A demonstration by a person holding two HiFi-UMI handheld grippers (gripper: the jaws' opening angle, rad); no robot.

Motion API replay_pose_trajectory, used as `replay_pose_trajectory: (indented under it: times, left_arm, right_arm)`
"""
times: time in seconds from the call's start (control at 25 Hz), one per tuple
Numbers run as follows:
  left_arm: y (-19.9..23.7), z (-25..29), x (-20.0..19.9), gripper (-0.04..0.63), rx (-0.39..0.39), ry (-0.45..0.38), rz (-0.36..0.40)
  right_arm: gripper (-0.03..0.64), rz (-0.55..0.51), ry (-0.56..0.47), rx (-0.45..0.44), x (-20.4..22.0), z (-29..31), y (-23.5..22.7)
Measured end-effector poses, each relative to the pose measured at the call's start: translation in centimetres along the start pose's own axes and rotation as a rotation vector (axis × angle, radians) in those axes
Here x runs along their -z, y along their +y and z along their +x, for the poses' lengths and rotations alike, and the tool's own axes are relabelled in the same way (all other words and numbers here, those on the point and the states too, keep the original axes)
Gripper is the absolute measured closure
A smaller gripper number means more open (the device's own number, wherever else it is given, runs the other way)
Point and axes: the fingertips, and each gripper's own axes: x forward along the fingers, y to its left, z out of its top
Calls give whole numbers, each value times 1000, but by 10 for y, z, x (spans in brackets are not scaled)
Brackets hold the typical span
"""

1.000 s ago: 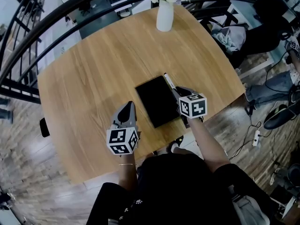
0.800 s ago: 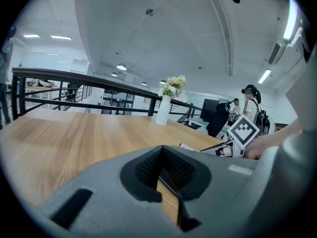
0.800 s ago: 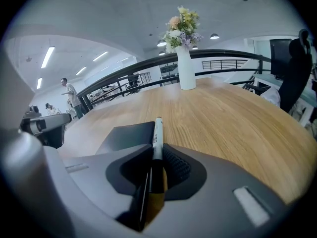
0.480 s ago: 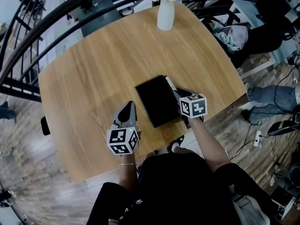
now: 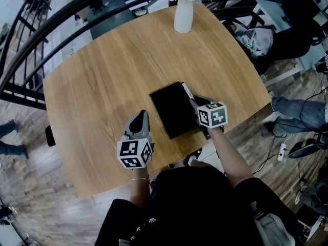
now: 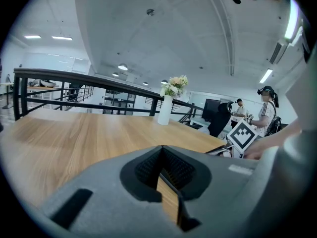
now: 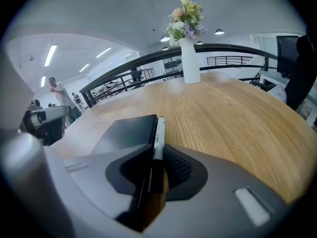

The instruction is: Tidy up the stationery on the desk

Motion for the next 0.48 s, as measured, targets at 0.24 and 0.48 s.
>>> replay_pose_trajectory:
  times: [0.24,0.48]
  left_arm:
    - [0,-1,2,601,1,-1,0]
    - [-2,-2,1,601,2,0,1]
  right_arm:
    - [525,-6,-6,-14,2,1,0]
    - [526,-21,-3,-24,0,0,-1]
